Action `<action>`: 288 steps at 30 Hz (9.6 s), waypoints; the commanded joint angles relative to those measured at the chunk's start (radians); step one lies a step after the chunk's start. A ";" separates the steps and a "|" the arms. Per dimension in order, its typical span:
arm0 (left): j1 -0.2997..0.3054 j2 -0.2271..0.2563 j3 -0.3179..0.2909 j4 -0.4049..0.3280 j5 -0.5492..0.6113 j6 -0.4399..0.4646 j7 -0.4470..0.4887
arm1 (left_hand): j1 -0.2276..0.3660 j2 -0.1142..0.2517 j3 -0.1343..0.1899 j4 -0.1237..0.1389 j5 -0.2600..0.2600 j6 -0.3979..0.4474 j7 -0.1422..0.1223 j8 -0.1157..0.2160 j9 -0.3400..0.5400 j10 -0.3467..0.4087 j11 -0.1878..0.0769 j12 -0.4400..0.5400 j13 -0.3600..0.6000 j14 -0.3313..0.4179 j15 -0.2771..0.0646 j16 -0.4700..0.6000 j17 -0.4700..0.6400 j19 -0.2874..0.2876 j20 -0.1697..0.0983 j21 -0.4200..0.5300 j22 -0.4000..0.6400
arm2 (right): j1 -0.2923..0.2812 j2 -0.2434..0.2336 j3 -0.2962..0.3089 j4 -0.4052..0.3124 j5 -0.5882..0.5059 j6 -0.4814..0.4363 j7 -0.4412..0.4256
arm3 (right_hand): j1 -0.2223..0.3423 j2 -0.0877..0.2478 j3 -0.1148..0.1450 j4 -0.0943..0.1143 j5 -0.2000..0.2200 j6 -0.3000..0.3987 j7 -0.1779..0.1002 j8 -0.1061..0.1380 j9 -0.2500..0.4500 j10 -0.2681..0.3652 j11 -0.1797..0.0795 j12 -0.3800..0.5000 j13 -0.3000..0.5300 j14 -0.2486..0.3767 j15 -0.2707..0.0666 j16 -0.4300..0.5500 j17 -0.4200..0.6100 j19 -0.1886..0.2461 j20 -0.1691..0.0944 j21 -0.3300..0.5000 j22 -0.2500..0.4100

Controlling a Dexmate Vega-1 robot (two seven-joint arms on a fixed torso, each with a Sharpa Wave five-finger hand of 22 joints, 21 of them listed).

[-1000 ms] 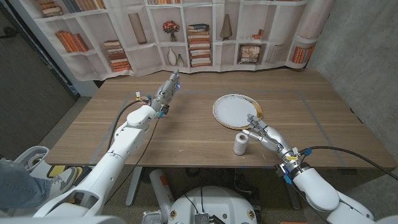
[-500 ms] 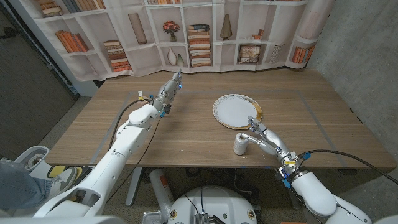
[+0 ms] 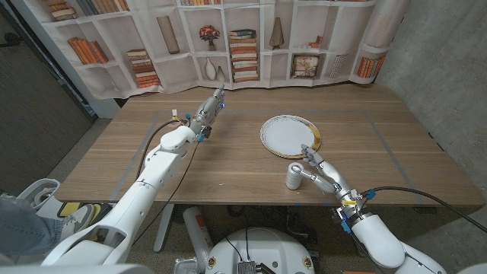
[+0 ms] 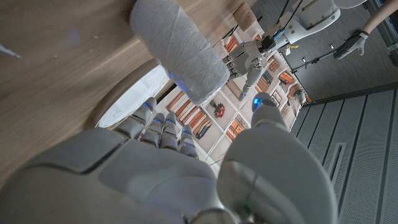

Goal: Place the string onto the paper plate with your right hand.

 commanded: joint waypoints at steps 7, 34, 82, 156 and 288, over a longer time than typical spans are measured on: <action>-0.021 -0.002 0.001 0.015 0.007 0.008 -0.006 | 0.010 0.006 -0.005 0.001 0.005 0.004 -0.002 0.003 0.003 -0.004 0.003 0.003 0.002 -0.035 0.007 0.003 0.005 -0.066 0.005 0.009 0.004 | 0.046 0.000 -0.057 0.013 -0.047 -0.041 -0.004 | 0.018 -0.002 -0.003 0.002 0.010 -0.007 0.000 0.005 0.006 -0.003 -0.005 0.003 0.003 0.007 -0.004 0.007 0.004 0.014 -0.001 0.010 0.003; -0.037 -0.005 0.020 0.009 0.027 0.039 -0.005 | 0.011 0.008 -0.010 0.001 0.005 0.005 -0.005 0.002 0.003 -0.003 0.002 0.003 0.002 -0.036 0.006 0.003 0.005 -0.068 0.007 0.008 0.005 | 0.056 0.030 -0.104 0.072 -0.091 -0.028 -0.094 | 0.050 0.001 0.000 0.000 0.030 0.019 -0.010 0.024 0.006 0.014 -0.009 0.016 0.004 0.036 -0.004 0.015 0.003 0.038 -0.011 0.015 0.002; -0.033 -0.015 0.027 0.006 0.035 0.056 0.007 | 0.014 0.014 -0.020 0.001 0.006 0.005 -0.006 0.001 0.003 -0.006 0.001 0.002 0.002 -0.037 0.005 0.003 0.005 -0.069 0.012 0.009 0.005 | 0.061 0.096 -0.113 0.120 -0.138 -0.040 -0.238 | 0.316 0.094 0.004 0.032 0.044 0.531 -0.088 0.104 0.005 0.585 -0.173 0.172 0.009 0.621 -0.223 0.105 0.024 0.495 -0.176 0.141 0.027; 0.007 0.021 -0.017 -0.038 0.006 0.027 0.007 | 0.021 0.025 -0.038 0.000 0.006 0.004 -0.007 -0.001 0.003 -0.009 -0.001 0.002 0.002 -0.040 0.003 0.003 0.005 -0.073 0.010 0.009 0.005 | 0.159 0.060 -0.063 0.020 -0.129 -0.124 -0.171 | 0.355 0.138 -0.010 0.036 -0.012 0.659 -0.058 0.085 0.004 0.678 -0.147 0.144 0.004 0.755 -0.243 0.098 0.032 0.572 -0.174 0.184 0.036; 0.010 0.037 -0.019 -0.077 0.009 0.038 0.012 | 0.038 0.038 -0.065 -0.005 0.007 0.005 -0.003 0.000 0.003 -0.011 0.001 0.003 0.002 -0.044 0.004 0.003 0.004 -0.079 0.006 0.008 0.005 | 0.598 0.173 -0.216 0.333 -0.122 -0.093 -0.107 | 0.359 0.162 -0.033 0.041 -0.060 0.709 -0.075 0.049 0.007 0.734 -0.169 0.097 0.005 0.806 -0.244 0.079 0.042 0.567 -0.171 0.188 0.034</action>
